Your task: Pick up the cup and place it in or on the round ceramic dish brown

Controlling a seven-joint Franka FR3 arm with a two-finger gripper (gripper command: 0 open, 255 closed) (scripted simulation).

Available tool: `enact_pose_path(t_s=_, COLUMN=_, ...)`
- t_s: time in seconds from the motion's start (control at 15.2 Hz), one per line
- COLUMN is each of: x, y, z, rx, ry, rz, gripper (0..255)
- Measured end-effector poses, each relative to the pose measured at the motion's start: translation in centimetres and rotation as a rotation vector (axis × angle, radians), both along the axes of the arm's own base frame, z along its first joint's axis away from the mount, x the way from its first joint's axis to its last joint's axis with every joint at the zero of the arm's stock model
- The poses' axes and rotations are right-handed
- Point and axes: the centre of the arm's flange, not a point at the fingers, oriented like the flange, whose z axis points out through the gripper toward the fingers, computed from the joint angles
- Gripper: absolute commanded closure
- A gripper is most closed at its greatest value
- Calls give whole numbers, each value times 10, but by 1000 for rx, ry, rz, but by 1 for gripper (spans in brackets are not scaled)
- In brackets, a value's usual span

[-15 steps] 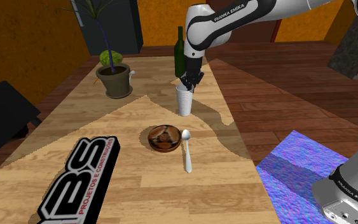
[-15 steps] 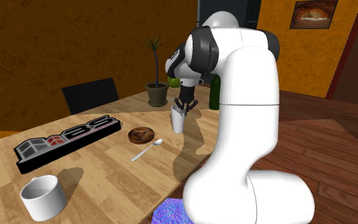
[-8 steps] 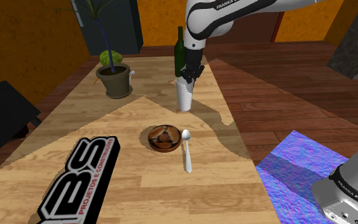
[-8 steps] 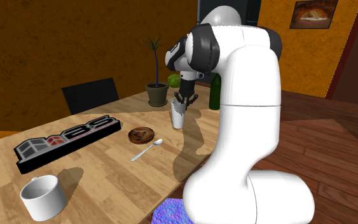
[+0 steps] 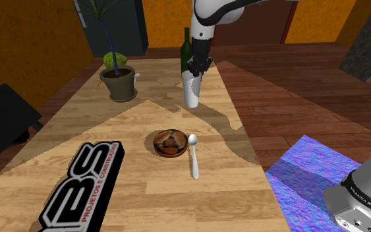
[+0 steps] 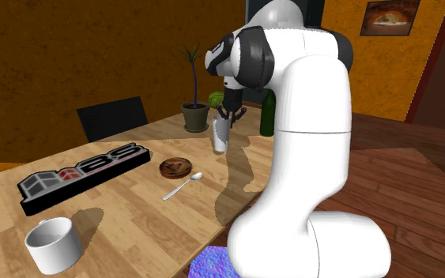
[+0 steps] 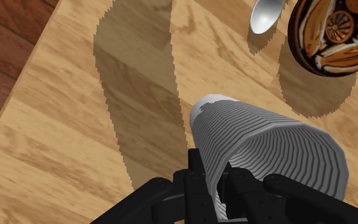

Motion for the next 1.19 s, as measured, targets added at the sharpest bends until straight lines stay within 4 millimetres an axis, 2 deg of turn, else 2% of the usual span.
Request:
enact_pose_path(t_s=0.46, x=0, y=0, z=37, rx=0, ry=0, rz=0, gripper=255)
enact_pose_path(t_s=0.53, x=-4, y=5, z=40, rx=0, ry=0, rz=0, gripper=255)
enact_pose_path(t_s=0.73, x=-21, y=30, z=48, rx=0, ry=0, rz=1, gripper=255)
enact_pose_path(t_s=0.86, x=-33, y=54, z=59, rx=0, ry=0, rz=1, gripper=255)
enact_pose_path(t_s=1.19, x=-65, y=113, z=72, rx=0, ry=0, rz=2, gripper=255)
